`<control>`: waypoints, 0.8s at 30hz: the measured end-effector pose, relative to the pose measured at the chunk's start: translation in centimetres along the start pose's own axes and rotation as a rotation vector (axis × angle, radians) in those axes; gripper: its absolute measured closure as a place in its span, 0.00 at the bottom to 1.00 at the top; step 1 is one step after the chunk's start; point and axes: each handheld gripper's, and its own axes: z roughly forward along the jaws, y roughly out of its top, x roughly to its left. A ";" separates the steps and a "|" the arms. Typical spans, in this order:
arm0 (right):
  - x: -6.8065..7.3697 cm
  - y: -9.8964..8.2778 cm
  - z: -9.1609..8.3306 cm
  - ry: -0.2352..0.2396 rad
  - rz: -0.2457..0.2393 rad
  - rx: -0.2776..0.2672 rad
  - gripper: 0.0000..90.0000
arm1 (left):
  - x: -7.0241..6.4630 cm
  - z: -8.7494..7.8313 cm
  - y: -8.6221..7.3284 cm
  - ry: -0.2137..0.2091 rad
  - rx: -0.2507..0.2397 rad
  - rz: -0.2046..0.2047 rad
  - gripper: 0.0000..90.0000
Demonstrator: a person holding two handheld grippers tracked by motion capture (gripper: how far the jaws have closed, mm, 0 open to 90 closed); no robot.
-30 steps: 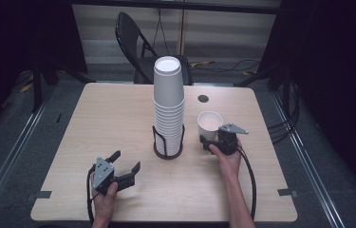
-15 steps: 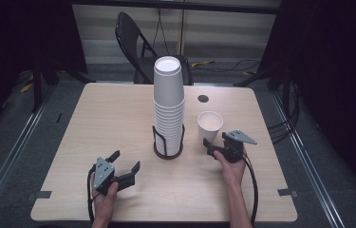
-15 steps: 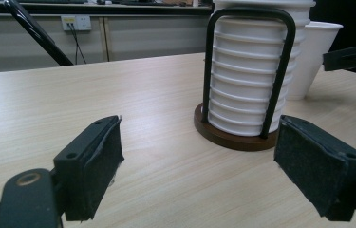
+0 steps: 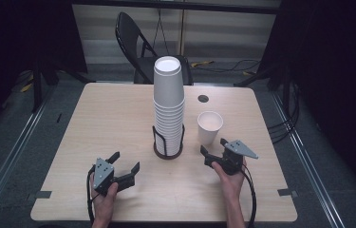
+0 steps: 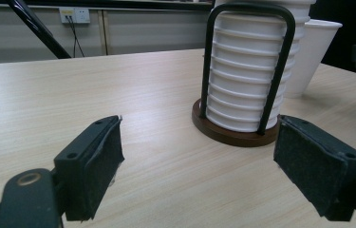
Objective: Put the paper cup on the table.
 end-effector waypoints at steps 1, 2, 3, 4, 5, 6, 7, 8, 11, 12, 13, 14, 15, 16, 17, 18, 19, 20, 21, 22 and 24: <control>0.3 -0.1 -0.2 0.007 -0.003 0.000 0.14 | 0.0 0.0 0.0 0.002 -0.002 0.001 0.18; 0.6 -0.2 -0.3 0.012 -0.008 0.002 0.14 | 0.0 0.0 0.0 0.002 -0.002 0.002 0.18; 0.9 -0.2 -0.5 0.008 -0.011 0.004 0.14 | -0.1 0.0 0.0 0.003 -0.002 0.004 0.18; 1.2 -0.2 -0.7 0.010 -0.024 0.000 0.14 | -0.1 -0.1 0.0 0.003 -0.003 0.006 0.18; 1.4 -0.2 -0.9 0.012 -0.028 -0.008 0.14 | -0.1 -0.1 0.0 0.002 -0.007 0.003 0.18; 1.7 -0.1 -1.2 0.022 -0.025 -0.017 0.14 | -0.1 -0.1 0.0 -0.001 -0.011 0.000 0.18; 1.9 -0.1 -1.3 0.020 -0.027 -0.022 0.14 | 0.0 -0.1 0.0 -0.001 -0.009 0.001 0.18; 2.2 -0.2 -1.6 0.019 -0.022 -0.032 0.15 | 0.0 -0.1 0.0 -0.004 -0.008 -0.001 0.18; 2.6 -0.6 -2.0 0.030 -0.016 -0.048 0.15 | 0.0 -0.1 0.0 -0.004 -0.009 -0.007 0.18; 2.8 -0.9 -2.1 0.034 -0.012 -0.042 0.15 | 0.0 -0.1 0.0 -0.005 -0.009 -0.005 0.18; 2.9 -1.2 -2.2 0.041 -0.007 -0.039 0.15 | 0.0 -0.2 0.0 -0.004 -0.009 -0.002 0.18; 3.0 -1.4 -2.4 0.044 0.002 -0.042 0.15 | 0.0 -0.2 0.0 -0.004 -0.010 -0.001 0.18; 3.1 -1.6 -2.5 0.040 0.005 -0.043 0.15 | 0.0 -0.2 -0.1 -0.003 -0.010 0.000 0.18; 3.1 -1.7 -2.7 0.040 0.009 -0.044 0.15 | 0.0 -0.2 -0.1 -0.001 -0.011 0.001 0.18; 3.2 -1.8 -2.8 0.041 0.013 -0.047 0.15 | 0.0 -0.2 -0.1 0.000 -0.013 0.003 0.18; 3.3 -2.0 -3.0 0.041 0.015 -0.048 0.15 | 0.0 -0.2 -0.1 0.002 -0.012 0.012 0.18; 3.5 -2.2 -3.2 0.040 0.005 -0.051 0.15 | -0.1 -0.2 -0.1 0.002 -0.013 0.015 0.18; 3.7 -2.3 -3.3 0.043 0.000 -0.051 0.15 | -0.1 -0.2 -0.1 0.001 -0.014 0.013 0.18; 3.9 -2.5 -3.5 0.046 -0.004 -0.055 0.15 | -0.1 -0.2 -0.1 0.000 -0.015 0.013 0.18; 4.0 -2.6 -3.6 0.052 -0.006 -0.062 0.15 | -0.1 -0.2 -0.1 0.000 -0.016 0.012 0.18; 4.1 -2.8 -3.8 0.059 -0.013 -0.062 0.15 | -0.1 -0.3 -0.1 -0.003 -0.018 0.012 0.18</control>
